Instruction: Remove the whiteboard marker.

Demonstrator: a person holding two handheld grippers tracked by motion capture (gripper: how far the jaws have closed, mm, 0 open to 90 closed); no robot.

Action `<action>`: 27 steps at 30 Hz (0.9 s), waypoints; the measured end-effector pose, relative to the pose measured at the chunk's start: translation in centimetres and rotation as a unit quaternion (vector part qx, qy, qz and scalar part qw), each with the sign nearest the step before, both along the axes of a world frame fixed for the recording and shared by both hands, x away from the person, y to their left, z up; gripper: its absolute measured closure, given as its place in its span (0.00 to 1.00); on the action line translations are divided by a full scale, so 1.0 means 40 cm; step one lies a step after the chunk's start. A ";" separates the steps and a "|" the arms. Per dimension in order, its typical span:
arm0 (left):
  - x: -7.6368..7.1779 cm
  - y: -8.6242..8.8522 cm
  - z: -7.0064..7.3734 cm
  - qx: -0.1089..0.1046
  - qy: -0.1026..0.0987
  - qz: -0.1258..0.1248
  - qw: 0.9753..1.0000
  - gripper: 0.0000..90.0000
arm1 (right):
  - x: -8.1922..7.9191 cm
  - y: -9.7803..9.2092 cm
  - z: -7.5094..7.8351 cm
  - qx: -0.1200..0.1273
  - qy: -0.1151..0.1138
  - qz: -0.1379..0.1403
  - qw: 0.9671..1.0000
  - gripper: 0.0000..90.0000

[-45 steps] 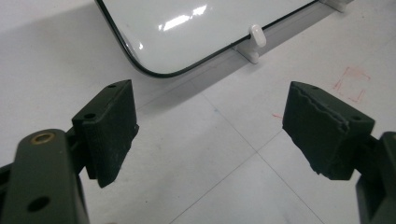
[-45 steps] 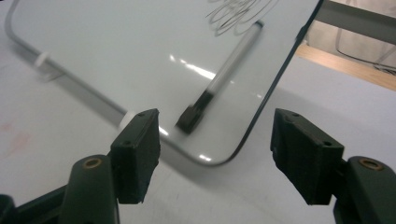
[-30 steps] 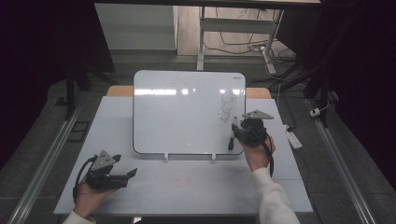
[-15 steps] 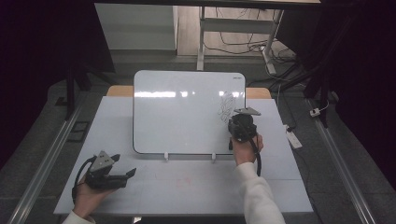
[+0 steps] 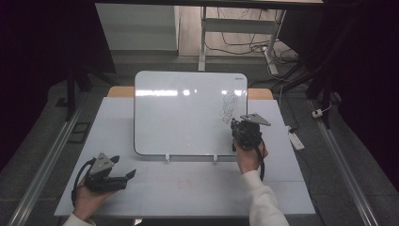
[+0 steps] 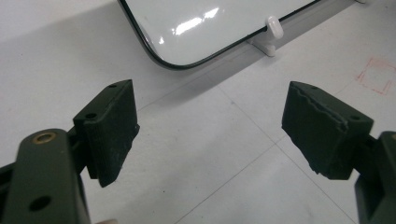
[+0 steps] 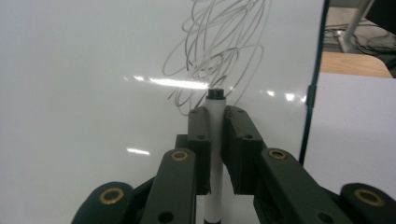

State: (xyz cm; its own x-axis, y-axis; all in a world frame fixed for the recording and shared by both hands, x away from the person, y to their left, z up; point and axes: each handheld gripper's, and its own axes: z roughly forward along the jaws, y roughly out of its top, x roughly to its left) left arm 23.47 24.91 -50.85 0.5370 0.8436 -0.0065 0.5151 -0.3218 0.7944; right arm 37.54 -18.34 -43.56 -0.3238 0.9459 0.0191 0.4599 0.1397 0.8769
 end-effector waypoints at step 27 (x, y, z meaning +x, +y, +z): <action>0.109 -0.302 0.137 -0.093 0.006 -0.149 0.984 0.32 | -0.151 0.050 -0.004 0.102 -0.032 0.231 0.967 0.90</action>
